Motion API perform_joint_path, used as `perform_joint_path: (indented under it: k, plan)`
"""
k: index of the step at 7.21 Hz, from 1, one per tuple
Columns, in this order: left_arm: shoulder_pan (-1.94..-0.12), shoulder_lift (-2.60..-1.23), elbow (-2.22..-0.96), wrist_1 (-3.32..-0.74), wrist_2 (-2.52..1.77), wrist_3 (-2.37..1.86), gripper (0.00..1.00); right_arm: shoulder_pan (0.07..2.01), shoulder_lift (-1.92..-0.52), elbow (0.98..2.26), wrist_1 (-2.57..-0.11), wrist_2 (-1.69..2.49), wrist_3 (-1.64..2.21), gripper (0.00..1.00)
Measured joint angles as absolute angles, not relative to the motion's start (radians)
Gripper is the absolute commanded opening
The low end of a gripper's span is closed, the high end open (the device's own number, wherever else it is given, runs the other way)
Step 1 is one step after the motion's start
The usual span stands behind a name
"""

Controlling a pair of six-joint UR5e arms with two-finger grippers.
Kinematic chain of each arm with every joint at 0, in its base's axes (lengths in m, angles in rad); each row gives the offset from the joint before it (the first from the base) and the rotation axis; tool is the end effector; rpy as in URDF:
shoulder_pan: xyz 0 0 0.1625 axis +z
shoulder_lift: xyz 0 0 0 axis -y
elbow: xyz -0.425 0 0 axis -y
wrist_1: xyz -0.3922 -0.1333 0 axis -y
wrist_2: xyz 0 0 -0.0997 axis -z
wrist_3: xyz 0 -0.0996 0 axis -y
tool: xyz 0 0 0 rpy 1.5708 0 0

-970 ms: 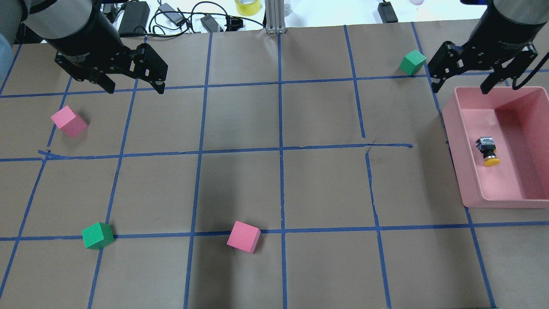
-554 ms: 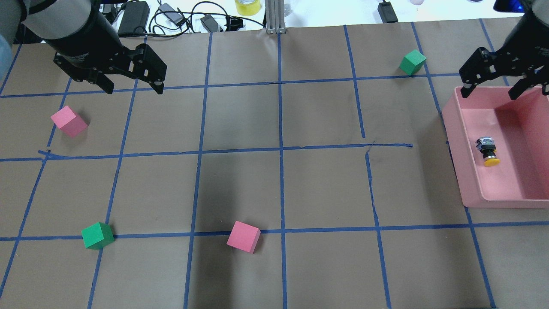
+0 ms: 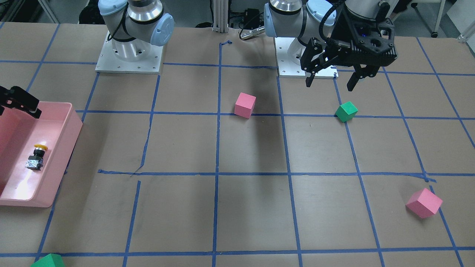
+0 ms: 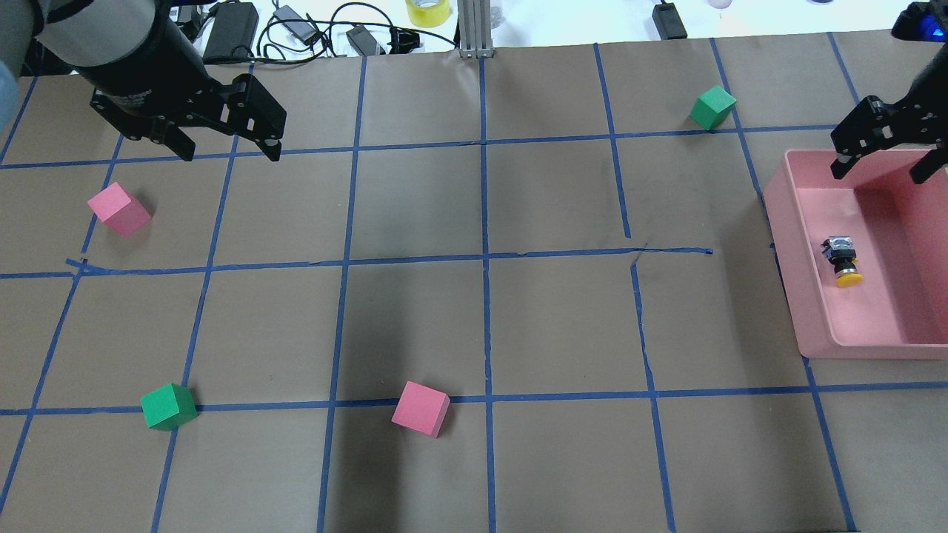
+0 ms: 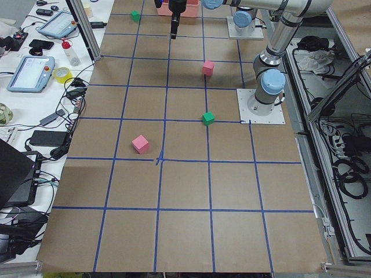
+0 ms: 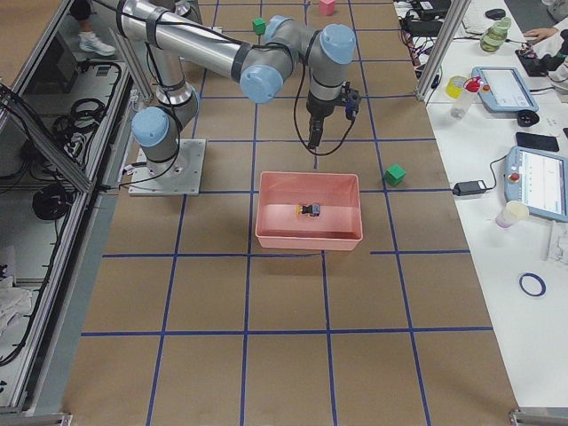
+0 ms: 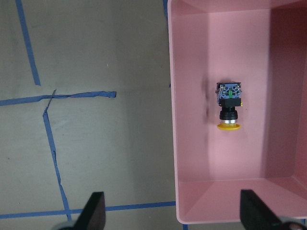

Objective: Align button upright
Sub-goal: 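Move the right gripper over the pink tray above the button switch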

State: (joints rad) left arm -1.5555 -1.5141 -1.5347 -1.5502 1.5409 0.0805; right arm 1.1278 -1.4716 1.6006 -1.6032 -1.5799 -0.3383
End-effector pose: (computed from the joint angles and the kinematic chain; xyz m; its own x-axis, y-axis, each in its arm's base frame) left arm -0.1290 -0.4788 0.5355 -0.9975 0.0680 0.0205 0.0652 0.9912 -0.1152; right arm -0.1036 -0.5272 0.4262 -0.9942 0.1051 -0.0235 0.1025 0.9903 0.0940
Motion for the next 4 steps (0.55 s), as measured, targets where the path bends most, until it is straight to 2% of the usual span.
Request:
perform_joint_path:
  k: [4]
  plan:
    - [-1.555, -1.513, -1.533, -1.551, 1.542, 0.082, 1.00, 1.024, -1.417, 1.694, -1.754, -1.605, -0.400, 1.00]
